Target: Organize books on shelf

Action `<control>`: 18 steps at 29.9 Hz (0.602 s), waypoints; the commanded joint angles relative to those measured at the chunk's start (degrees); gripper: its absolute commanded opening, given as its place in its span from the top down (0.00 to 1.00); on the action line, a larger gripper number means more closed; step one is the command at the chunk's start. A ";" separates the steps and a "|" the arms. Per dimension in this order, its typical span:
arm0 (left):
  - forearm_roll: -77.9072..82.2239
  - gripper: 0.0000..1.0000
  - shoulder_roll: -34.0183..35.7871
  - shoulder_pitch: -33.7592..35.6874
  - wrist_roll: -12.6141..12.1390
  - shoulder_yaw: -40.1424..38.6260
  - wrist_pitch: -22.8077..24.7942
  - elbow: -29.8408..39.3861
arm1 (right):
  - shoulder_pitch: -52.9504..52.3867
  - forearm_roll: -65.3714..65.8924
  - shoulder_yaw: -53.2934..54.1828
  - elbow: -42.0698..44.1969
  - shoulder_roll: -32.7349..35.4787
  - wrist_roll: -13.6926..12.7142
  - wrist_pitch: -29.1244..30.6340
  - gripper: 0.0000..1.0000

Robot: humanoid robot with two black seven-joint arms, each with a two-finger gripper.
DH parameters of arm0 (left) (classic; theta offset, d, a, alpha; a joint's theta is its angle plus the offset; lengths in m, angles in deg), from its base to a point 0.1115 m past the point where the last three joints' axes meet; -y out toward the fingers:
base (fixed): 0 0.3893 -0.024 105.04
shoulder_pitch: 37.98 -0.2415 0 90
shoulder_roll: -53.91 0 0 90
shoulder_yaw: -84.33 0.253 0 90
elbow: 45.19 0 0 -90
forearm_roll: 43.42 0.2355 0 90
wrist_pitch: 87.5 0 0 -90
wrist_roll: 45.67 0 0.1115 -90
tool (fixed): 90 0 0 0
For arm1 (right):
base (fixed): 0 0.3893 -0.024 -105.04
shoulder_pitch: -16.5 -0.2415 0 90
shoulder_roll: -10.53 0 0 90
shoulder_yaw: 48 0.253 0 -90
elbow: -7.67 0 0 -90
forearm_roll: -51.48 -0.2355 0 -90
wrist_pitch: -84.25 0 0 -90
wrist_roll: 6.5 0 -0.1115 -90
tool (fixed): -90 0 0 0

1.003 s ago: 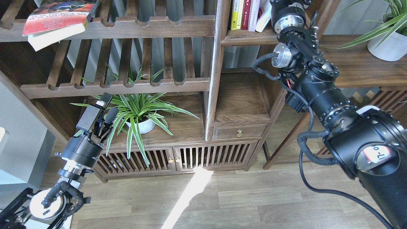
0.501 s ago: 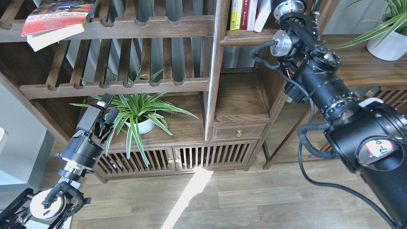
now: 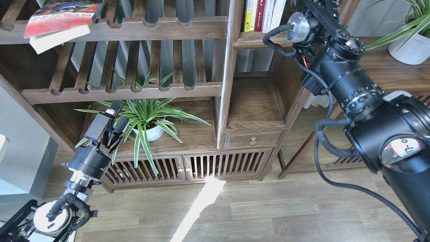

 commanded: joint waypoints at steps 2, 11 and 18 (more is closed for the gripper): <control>-0.04 0.06 -0.01 0.00 0.00 0.01 0.00 -0.10 | -1.78 -0.01 0.18 0.05 0.01 -0.41 -0.02 0.59; 0.49 0.06 -0.53 0.44 -0.09 0.10 0.00 -0.01 | -3.36 -0.01 0.35 -0.30 0.01 -0.86 -0.63 0.59; 0.31 0.06 -0.53 0.62 -0.09 0.10 0.00 -0.01 | -3.01 -1.76 0.71 -7.14 0.01 -3.40 -7.82 0.54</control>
